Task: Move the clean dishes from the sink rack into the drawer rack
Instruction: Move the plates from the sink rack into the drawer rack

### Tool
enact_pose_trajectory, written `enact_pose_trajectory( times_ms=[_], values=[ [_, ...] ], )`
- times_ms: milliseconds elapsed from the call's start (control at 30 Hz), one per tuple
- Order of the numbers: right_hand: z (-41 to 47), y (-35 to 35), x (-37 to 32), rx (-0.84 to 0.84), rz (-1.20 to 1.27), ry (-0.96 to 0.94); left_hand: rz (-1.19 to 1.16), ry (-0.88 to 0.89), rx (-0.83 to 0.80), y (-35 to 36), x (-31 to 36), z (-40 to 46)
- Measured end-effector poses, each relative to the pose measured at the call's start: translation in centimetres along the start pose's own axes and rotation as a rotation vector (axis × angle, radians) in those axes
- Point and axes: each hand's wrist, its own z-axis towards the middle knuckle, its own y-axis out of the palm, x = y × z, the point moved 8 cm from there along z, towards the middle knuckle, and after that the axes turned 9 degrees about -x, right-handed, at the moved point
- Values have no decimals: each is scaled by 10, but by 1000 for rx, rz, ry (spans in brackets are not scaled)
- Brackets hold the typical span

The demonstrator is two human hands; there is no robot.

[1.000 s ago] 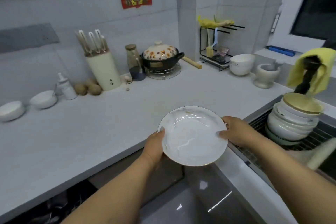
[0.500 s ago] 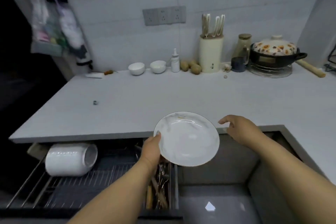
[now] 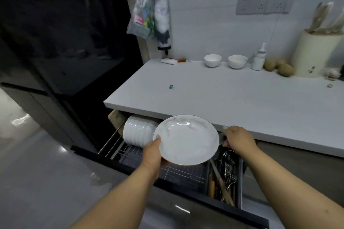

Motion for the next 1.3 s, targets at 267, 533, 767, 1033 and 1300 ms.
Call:
enact_pose_trajectory(
  times_ms=[267, 533, 767, 1033, 1300],
  values=[
    [10, 136, -31, -510, 929, 214, -46, -75, 10, -60, -12, 21],
    [63, 187, -16, -479, 819, 385, 383, -136, 169, -119, -6, 65],
    [127, 226, -4, -430, 706, 458, 860, -19, 171, -143, 6, 106],
    [184, 260, -10, -383, 507, 433, 1186, -13, -15, -133, -17, 155],
    [228, 287, -25, -308, 399, 355, 1350, -62, -128, -129, -34, 171]
  ],
)
